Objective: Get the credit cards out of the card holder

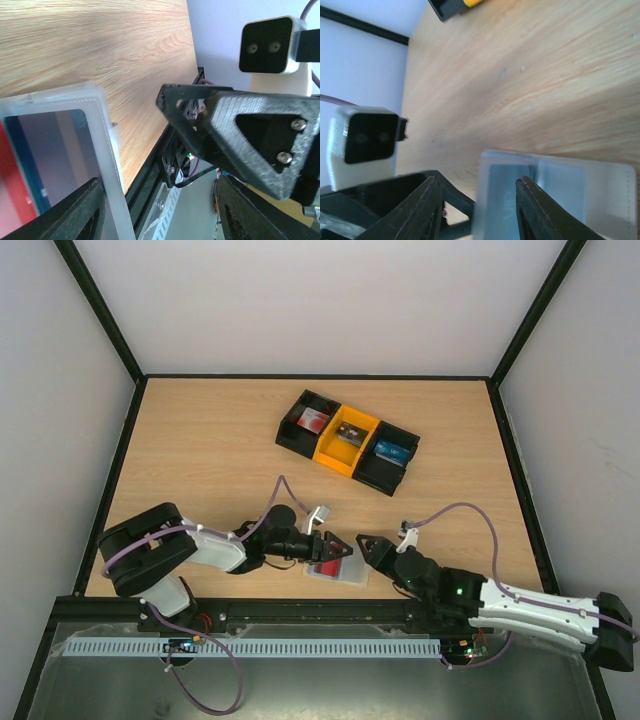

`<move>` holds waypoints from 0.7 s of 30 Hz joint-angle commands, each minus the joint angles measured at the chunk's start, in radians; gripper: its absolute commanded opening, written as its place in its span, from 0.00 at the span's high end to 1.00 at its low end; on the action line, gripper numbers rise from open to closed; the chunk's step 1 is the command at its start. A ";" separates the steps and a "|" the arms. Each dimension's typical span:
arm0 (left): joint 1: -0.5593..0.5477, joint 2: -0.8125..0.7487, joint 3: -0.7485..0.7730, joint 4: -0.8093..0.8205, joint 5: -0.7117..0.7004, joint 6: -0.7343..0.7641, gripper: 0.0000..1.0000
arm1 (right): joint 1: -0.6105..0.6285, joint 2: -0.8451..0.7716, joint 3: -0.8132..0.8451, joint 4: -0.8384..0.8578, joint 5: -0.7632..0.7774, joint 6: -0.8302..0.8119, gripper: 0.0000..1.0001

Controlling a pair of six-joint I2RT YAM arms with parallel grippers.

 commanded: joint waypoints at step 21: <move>0.073 -0.158 -0.033 -0.273 -0.148 0.142 0.40 | -0.001 0.211 0.052 -0.157 0.026 0.020 0.58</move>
